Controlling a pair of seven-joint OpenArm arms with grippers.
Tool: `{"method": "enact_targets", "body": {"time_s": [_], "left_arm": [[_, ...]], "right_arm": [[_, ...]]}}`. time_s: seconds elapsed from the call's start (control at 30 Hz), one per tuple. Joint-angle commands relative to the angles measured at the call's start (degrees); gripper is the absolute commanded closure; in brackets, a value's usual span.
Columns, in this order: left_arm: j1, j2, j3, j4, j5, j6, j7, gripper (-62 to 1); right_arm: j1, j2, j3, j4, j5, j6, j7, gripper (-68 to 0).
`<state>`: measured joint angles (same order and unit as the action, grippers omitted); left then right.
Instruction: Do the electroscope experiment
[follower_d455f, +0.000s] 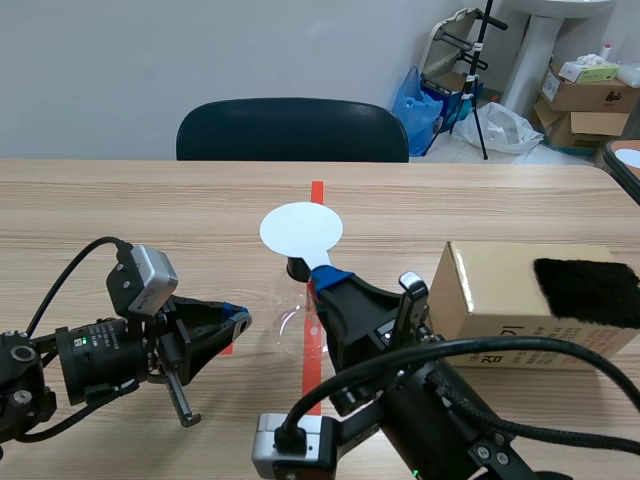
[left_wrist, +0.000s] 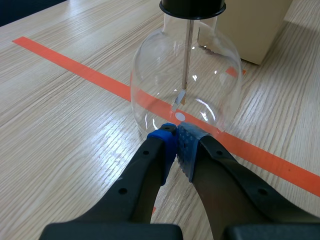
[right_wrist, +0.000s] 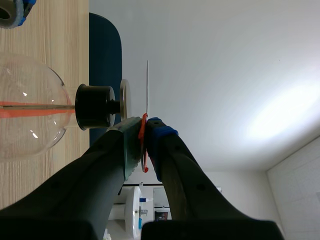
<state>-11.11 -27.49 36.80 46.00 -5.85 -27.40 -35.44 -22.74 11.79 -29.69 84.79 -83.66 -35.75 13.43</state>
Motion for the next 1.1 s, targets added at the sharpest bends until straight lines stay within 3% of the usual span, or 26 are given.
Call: {"method": "enact_targets", "body": {"time_s": [0.0, 0.27, 0.47, 0.77, 1.07], "left_arm": [[-0.15, 0.0, -0.17, 1.4, -0.55, -0.17, -0.79, -3.2], [-0.15, 0.0, -0.17, 1.4, -0.55, -0.17, -0.79, -3.2], [-0.15, 0.0, -0.17, 1.4, -0.55, -0.17, -0.79, -3.2], [-0.15, 0.0, -0.17, 1.4, -0.55, -0.17, -0.79, -3.2], [-0.15, 0.0, -0.17, 1.4, -0.55, -0.17, -0.79, -3.2]], "right_arm": [[0.68, 0.26, 0.55, 0.5, -0.04, -0.63, -0.42, -1.7], [0.68, 0.26, 0.55, 0.59, -0.04, -0.63, -0.83, -1.7], [0.68, 0.26, 0.55, 0.59, -0.04, -0.63, -4.42, -1.7], [0.68, 0.26, 0.55, 0.59, -0.04, -0.61, -15.21, -1.7], [0.66, 0.26, 0.55, 0.59, -0.04, -0.61, -29.2, -1.7]]}}
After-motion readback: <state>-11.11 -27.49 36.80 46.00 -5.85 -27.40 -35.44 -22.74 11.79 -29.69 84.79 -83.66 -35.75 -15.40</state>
